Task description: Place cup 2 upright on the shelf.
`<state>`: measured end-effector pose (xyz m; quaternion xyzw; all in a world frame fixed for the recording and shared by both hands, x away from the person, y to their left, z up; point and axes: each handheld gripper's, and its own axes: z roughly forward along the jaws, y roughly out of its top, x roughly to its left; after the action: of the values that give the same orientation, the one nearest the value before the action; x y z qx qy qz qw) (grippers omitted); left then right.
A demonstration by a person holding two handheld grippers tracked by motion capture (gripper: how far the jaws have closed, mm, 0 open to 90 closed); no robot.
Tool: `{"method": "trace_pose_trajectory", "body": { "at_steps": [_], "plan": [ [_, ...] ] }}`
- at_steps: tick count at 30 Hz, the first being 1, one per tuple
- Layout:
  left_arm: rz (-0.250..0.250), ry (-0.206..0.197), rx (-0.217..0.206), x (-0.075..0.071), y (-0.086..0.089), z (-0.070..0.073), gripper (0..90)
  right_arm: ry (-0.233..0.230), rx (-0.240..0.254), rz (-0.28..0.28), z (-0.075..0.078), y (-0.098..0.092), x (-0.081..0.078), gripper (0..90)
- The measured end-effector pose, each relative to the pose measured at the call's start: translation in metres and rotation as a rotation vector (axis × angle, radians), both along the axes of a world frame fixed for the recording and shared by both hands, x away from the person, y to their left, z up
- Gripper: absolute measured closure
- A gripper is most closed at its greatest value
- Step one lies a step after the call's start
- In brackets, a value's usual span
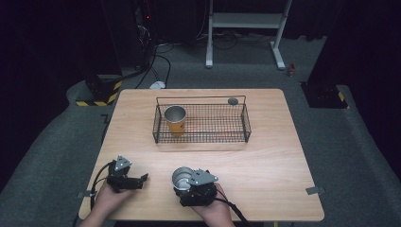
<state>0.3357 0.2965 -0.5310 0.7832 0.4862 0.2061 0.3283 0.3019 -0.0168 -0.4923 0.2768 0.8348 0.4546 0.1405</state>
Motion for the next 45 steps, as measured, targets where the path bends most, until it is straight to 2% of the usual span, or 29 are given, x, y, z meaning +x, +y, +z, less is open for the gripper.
{"method": "trace_pose_trajectory", "body": {
  "at_steps": [10,27,45],
  "plan": [
    [0.0,0.0,-0.001,0.0,0.0,0.0,1.8,-0.004,0.003,-0.015,0.001,-0.005,0.003,18.6],
    [0.0,0.0,0.0,0.0,0.0,0.0,1.8,-0.017,0.012,-0.081,0.004,-0.022,0.012,18.6],
    [-0.001,0.0,-0.001,0.0,0.0,0.0,1.9,-0.032,0.023,-0.181,0.008,-0.05,0.024,18.7]
  ]
}}
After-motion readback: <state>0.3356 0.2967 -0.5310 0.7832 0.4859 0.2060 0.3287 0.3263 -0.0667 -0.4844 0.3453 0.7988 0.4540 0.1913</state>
